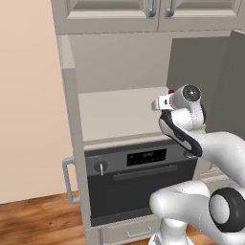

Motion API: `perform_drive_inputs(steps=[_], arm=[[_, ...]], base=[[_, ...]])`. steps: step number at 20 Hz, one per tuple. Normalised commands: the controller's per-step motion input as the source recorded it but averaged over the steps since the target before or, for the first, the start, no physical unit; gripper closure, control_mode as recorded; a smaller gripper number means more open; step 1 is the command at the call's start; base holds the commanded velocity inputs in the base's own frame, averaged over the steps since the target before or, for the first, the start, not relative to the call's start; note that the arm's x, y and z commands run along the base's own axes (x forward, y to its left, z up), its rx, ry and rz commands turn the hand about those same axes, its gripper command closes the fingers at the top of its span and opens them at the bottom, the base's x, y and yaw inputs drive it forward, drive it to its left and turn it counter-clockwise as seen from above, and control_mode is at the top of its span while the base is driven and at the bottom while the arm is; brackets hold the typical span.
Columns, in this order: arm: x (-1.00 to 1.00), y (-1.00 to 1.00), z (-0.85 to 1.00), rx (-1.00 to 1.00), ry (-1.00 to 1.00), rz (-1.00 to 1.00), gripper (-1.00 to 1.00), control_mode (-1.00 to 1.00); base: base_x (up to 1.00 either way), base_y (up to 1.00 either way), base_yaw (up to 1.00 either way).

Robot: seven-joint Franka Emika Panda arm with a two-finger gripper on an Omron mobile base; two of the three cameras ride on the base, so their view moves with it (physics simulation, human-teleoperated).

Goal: There is a bowl on the dining counter. Grab a lemon wedge from the fridge and place it in the bowl. Then get the liquor bottle and glass cup from the cabinet and place them next to the bowl.

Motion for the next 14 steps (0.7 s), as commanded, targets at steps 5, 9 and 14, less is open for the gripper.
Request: perform_drive_inputs(steps=[5,9,14], arm=[[-0.67,0.04,0.61,0.0,-0.02,0.01,1.0,-1.0],[-0.66,0.06,0.29,0.0,-0.09,0.01,1.0,-1.0],[-0.65,0.07,0.04,0.0,-0.08,0.05,1.0,-1.0]], base=[[0.0,0.0,0.0],[0.0,0.0,0.0],[0.0,0.0,0.0]])
